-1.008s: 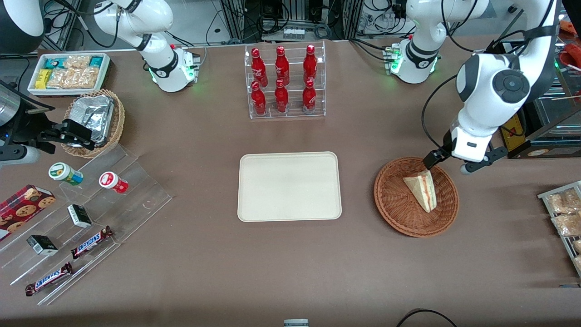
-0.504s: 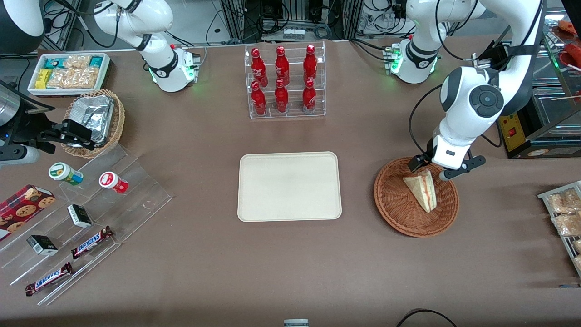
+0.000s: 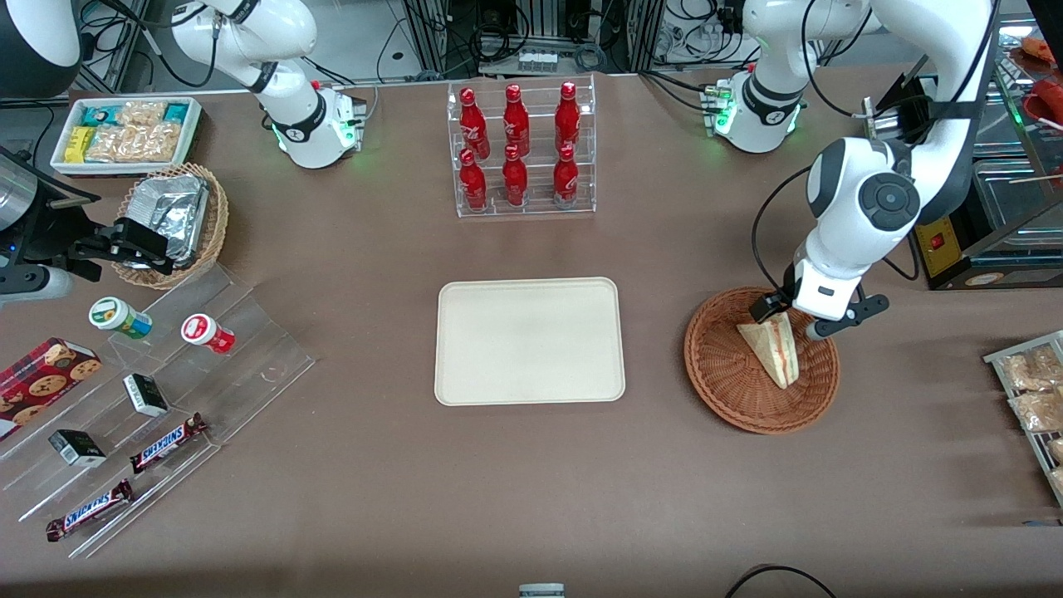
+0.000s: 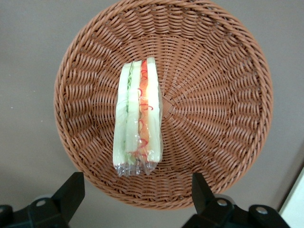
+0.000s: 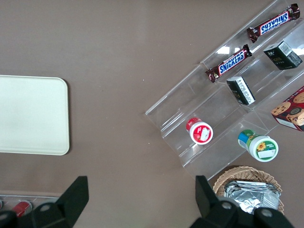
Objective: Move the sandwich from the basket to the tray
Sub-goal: 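Lower the open left gripper over the wrapped sandwich in the basket, then close the left gripper on the sandwich's crust edge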
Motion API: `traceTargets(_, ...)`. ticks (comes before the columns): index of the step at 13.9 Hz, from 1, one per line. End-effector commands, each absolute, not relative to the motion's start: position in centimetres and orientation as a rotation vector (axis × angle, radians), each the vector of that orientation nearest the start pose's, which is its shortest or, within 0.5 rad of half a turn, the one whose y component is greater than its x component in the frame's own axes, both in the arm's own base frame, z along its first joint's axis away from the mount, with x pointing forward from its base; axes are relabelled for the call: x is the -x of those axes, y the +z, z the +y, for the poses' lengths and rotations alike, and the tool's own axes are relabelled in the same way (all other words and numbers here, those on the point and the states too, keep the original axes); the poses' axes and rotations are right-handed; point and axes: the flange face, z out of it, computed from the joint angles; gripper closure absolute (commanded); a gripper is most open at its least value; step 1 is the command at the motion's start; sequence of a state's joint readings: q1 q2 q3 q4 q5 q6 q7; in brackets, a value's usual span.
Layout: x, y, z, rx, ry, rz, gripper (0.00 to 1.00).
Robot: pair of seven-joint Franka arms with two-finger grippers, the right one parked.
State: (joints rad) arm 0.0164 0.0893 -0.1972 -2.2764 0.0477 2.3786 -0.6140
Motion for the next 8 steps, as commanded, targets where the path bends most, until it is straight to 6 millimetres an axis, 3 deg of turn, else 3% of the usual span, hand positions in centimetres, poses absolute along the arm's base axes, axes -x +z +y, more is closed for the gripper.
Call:
traceTargets(1, -52.5, 30.5, -9.1, 3.069, -0.050, -0.631, 0.01)
traceTargets(6, -53.0, 27.9, -8.6, 3.080, -0.035, -0.634, 0.02)
traceTargets(8, -53.0, 27.8, -8.4, 3.078, -0.033, -0.638, 0.10)
